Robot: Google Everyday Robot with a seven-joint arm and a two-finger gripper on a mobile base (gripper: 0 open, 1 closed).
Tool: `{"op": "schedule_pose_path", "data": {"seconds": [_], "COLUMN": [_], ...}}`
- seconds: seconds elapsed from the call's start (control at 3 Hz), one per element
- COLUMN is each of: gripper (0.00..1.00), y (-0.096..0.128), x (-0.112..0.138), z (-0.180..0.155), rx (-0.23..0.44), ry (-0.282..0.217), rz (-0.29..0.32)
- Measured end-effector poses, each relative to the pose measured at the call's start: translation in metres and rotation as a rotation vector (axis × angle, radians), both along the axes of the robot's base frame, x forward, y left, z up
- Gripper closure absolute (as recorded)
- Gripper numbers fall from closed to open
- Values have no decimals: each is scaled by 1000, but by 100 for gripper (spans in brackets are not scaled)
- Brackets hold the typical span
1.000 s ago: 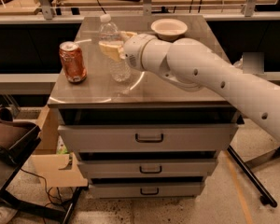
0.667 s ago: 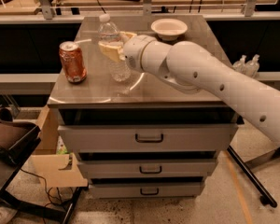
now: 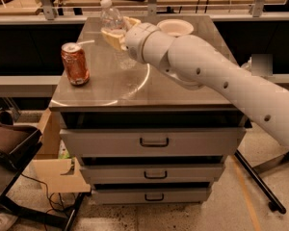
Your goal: Move water bottle near coke can
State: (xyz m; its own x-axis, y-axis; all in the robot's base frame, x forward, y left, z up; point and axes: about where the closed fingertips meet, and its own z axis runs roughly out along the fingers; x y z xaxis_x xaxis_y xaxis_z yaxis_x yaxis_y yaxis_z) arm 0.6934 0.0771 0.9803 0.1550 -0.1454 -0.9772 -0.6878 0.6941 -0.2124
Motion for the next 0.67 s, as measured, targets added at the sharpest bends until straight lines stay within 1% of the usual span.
{"op": "schedule_pose_path", "data": {"seconds": [0.33, 0.67], "gripper": [100, 100], "y": [-1, -3], "x": [6, 8], "z": [19, 21], "rx": [10, 41], "ry": [-41, -32], "rz": [-26, -49]}}
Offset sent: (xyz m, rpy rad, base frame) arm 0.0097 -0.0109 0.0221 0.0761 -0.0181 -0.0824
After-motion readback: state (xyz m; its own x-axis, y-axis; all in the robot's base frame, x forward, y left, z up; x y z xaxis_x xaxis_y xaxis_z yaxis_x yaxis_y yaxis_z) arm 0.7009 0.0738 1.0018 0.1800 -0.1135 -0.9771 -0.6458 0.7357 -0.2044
